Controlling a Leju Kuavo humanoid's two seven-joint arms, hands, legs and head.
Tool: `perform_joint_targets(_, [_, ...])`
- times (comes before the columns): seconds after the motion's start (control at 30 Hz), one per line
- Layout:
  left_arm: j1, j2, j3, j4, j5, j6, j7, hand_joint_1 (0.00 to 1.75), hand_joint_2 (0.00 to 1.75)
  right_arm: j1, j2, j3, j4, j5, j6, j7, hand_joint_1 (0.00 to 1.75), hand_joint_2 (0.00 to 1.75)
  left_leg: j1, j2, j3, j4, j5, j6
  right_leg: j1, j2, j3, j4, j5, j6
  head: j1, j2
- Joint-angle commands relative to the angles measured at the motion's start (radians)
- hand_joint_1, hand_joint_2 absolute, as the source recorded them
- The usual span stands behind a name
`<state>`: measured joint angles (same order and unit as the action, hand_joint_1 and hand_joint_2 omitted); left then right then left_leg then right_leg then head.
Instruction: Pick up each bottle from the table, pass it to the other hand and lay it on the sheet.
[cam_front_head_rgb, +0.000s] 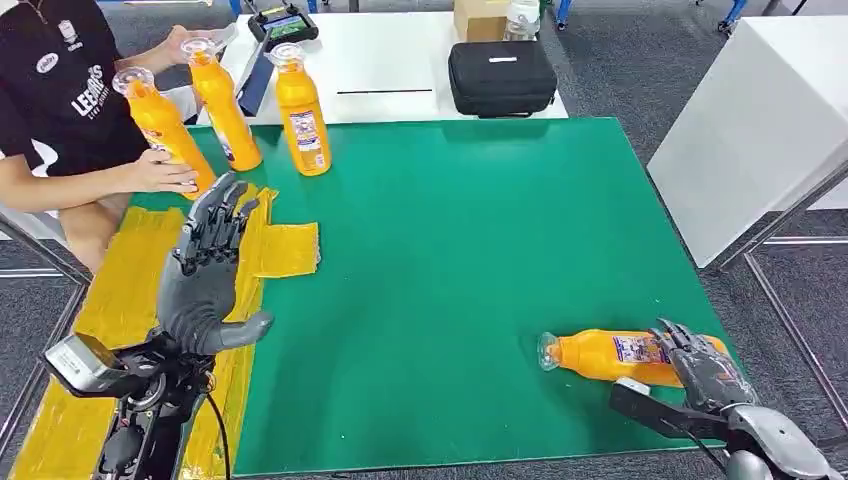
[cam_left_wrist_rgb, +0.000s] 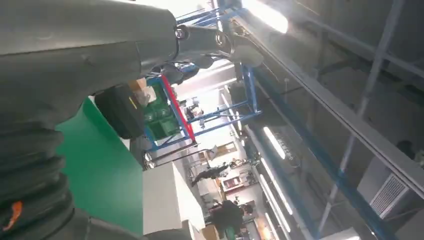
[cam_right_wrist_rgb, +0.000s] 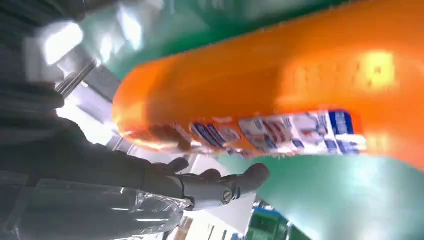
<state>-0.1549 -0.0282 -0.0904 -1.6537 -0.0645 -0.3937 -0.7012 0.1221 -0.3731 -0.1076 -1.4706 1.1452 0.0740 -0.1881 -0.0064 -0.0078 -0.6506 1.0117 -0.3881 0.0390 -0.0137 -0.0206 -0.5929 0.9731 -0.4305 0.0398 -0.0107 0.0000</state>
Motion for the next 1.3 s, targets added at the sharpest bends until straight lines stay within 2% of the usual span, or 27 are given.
perform_joint_targets(0.03, [-0.016,-0.019,-0.012,0.097,-0.01,-0.001,0.003,0.0,1.75,-0.074,0.083,-0.013,0.118,0.031,-0.022,0.009,0.0,1.75,0.001,0.001,0.006,-0.002,-0.001,-0.002,0.001,0.002,0.007,-0.003,-0.001,-0.002,0.0,0.0])
perform_joint_targets(0.33, [-0.023,-0.027,-0.007,0.124,-0.022,0.005,0.003,0.0,1.75,-0.097,0.1,0.017,0.146,0.073,-0.03,0.018,0.0,1.75,0.001,0.001,0.004,-0.001,-0.001,-0.002,0.001,0.002,0.004,-0.002,-0.001,-0.001,0.0,0.0])
perform_joint_targets(0.43, [-0.024,-0.027,-0.004,0.132,-0.023,0.001,0.003,0.0,1.75,-0.1,0.09,0.033,0.166,0.094,0.002,0.035,0.0,1.75,0.001,0.002,0.007,-0.001,-0.002,-0.003,0.001,0.003,0.007,-0.002,-0.001,-0.002,0.0,0.0])
perform_joint_targets(0.47, [-0.024,-0.028,-0.004,0.132,-0.023,0.001,0.003,0.0,1.75,-0.096,0.09,0.033,0.166,0.093,0.0,0.034,0.05,1.75,0.001,0.002,0.008,-0.001,-0.002,-0.003,0.001,0.003,0.008,-0.003,-0.002,-0.002,0.0,0.0])
perform_joint_targets(0.5, [-0.026,-0.029,-0.004,0.138,-0.024,0.001,0.003,0.0,1.75,-0.093,0.083,0.034,0.175,0.092,0.023,0.037,0.59,1.75,0.001,0.001,0.007,-0.001,-0.002,-0.003,0.001,0.002,0.008,-0.003,-0.001,-0.002,0.0,0.0])
perform_joint_targets(0.53, [-0.028,-0.029,-0.004,0.142,-0.026,0.001,0.003,0.0,1.75,-0.091,0.081,0.037,0.177,0.09,0.032,0.035,0.59,1.75,0.001,0.0,0.004,-0.001,-0.001,-0.002,0.001,0.001,0.004,-0.002,-0.001,-0.001,0.0,0.0])
perform_joint_targets(0.57, [-0.031,-0.03,-0.004,0.147,-0.027,0.0,0.003,0.0,1.75,-0.088,0.077,0.039,0.182,0.08,0.048,0.028,1.45,1.75,0.001,0.0,0.003,-0.001,0.0,-0.001,0.001,0.0,0.003,-0.002,0.0,-0.001,0.0,0.0])
perform_joint_targets(0.6, [-0.031,-0.03,-0.004,0.147,-0.027,0.0,0.003,0.0,1.75,-0.088,0.077,0.039,0.182,0.08,0.048,0.028,1.71,1.75,0.001,0.0,0.006,-0.001,-0.002,-0.002,0.001,0.001,0.007,-0.002,-0.002,-0.002,0.0,0.0])
perform_joint_targets(0.8, [-0.039,-0.031,-0.005,0.15,-0.037,0.001,0.004,0.0,1.75,-0.099,0.061,0.06,0.199,0.072,0.077,0.023,1.75,1.75,0.001,-0.001,0.005,-0.001,-0.001,-0.002,0.001,0.0,0.006,-0.002,-0.001,-0.002,0.0,0.0])
perform_joint_targets(0.9, [-0.034,-0.03,0.001,0.144,-0.039,0.002,0.006,0.0,1.75,-0.112,0.063,0.07,0.2,0.068,0.063,0.021,1.75,1.75,0.001,0.0,0.005,-0.001,-0.001,-0.002,0.001,0.0,0.005,-0.002,-0.001,-0.001,0.0,0.0])
perform_joint_targets(0.93, [-0.034,-0.029,0.002,0.143,-0.039,0.002,0.006,0.0,1.75,-0.115,0.065,0.073,0.2,0.069,0.065,0.021,1.75,1.75,0.002,0.0,0.011,-0.001,-0.003,-0.004,0.001,0.001,0.012,-0.003,-0.003,-0.003,0.0,0.0])
perform_joint_targets(0.97, [-0.034,-0.029,0.002,0.143,-0.039,0.002,0.006,0.0,1.75,-0.118,0.067,0.074,0.198,0.068,0.066,0.021,1.75,1.75,0.001,0.0,0.005,-0.001,-0.001,-0.002,0.001,0.001,0.005,-0.002,0.0,-0.001,0.0,0.0])
perform_joint_targets(1.1, [-0.032,-0.03,0.004,0.139,-0.04,0.001,0.006,0.0,1.75,-0.115,0.067,0.076,0.19,0.067,0.044,0.018,1.75,1.75,0.001,0.001,0.008,-0.001,-0.002,-0.003,0.001,0.002,0.008,-0.002,-0.001,-0.002,0.0,0.0])
perform_joint_targets(1.13, [-0.022,-0.031,0.01,0.131,-0.044,0.005,0.008,0.0,1.75,-0.119,0.097,0.059,0.168,0.045,-0.06,-0.018,1.73,1.75,0.001,0.001,0.007,-0.001,-0.002,-0.002,0.001,0.002,0.007,-0.002,-0.001,-0.002,0.0,0.0])
perform_joint_targets(1.17, [-0.014,-0.03,0.012,0.124,-0.044,0.004,0.008,0.0,1.75,-0.124,0.106,0.065,0.157,0.045,-0.057,-0.016,1.71,1.75,0.001,0.001,0.006,-0.001,-0.001,-0.002,0.001,0.002,0.006,-0.002,-0.001,-0.001,0.0,0.0])
perform_joint_targets(1.2, [0.001,-0.033,0.018,0.115,-0.047,0.005,0.008,0.0,1.75,-0.137,0.154,0.04,0.128,0.017,-0.146,-0.03,1.71,1.75,0.002,0.002,0.007,-0.001,-0.002,-0.003,0.001,0.003,0.007,-0.002,-0.001,-0.002,0.0,0.0])
perform_joint_targets(1.23, [0.009,-0.034,0.019,0.108,-0.048,0.004,0.007,0.0,1.75,-0.144,0.174,0.034,0.109,0.009,-0.171,-0.018,1.75,1.75,0.001,0.003,0.006,-0.001,-0.001,-0.002,0.001,0.003,0.006,-0.002,0.0,-0.002,0.0,0.0])
perform_joint_targets(1.27, [0.016,-0.038,0.02,0.102,-0.048,0.002,0.009,0.0,1.75,-0.154,0.233,-0.007,0.084,-0.071,-0.243,-0.04,1.75,1.75,0.001,0.005,0.008,-0.001,-0.002,-0.003,0.001,0.006,0.007,-0.002,-0.001,-0.002,0.0,0.0])
perform_joint_targets(1.3, [0.022,-0.044,0.016,0.095,-0.06,0.005,0.031,0.0,1.75,-0.156,0.283,-0.034,0.04,-0.179,-0.246,-0.073,1.75,1.75,0.001,0.005,0.005,-0.001,-0.001,-0.002,0.001,0.005,0.004,-0.001,0.0,-0.002,0.0,0.0])
